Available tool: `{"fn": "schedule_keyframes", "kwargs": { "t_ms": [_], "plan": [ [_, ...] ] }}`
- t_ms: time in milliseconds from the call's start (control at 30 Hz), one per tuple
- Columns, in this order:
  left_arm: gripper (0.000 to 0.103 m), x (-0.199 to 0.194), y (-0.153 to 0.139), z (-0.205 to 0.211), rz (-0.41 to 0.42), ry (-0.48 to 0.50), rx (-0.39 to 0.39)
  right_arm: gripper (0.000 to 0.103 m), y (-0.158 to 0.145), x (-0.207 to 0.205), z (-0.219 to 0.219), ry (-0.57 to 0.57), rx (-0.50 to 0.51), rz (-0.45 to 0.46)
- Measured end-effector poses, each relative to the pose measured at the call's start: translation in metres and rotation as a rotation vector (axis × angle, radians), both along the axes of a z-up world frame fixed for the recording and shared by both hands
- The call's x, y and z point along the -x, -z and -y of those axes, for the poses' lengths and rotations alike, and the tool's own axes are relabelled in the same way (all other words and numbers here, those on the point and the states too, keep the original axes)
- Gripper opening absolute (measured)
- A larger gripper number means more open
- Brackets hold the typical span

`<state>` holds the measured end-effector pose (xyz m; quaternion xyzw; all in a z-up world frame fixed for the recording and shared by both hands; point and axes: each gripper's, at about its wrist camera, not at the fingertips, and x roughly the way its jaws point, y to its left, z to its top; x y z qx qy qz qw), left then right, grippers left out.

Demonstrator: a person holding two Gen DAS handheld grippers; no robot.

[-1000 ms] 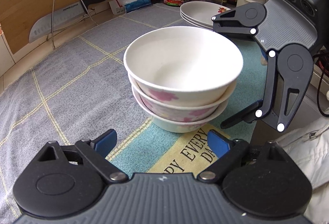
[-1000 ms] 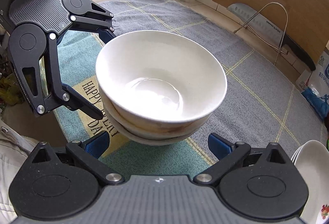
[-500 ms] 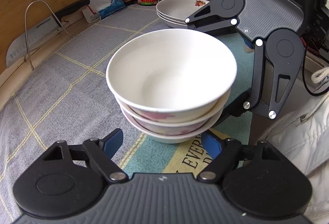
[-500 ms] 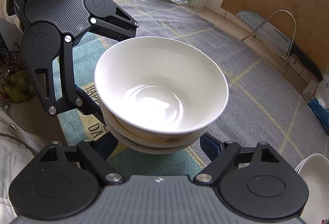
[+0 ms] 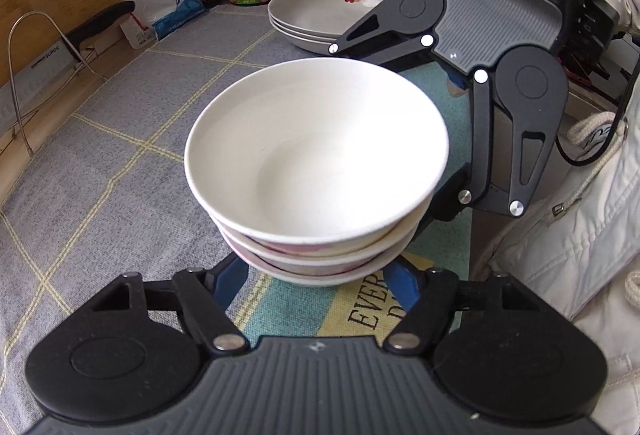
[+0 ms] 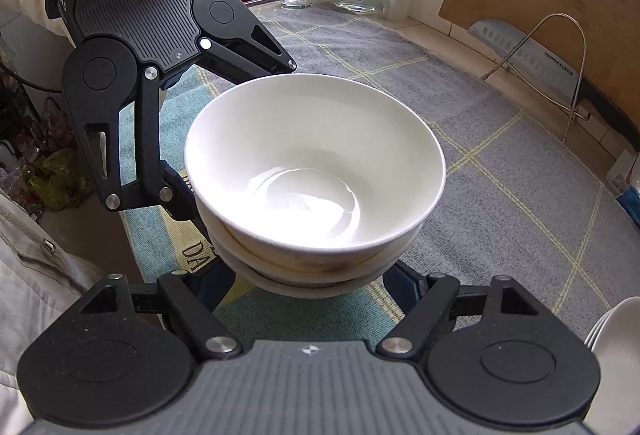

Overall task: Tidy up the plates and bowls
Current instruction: 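Carry the bowl stack with both grippers onto the flower-print plate stack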

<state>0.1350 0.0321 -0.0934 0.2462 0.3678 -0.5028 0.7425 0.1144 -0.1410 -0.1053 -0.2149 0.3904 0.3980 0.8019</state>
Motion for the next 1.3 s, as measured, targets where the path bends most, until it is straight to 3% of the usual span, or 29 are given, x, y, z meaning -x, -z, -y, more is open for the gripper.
{"fn": "schedule_keyframes", "kwargs": {
  "t_ms": [1300],
  "plan": [
    [0.076, 0.002, 0.004, -0.004, 0.04, 0.078, 0.037, 0.084, -0.003, 0.0, -0.011, 0.045, 0.067, -0.017]
  ]
}}
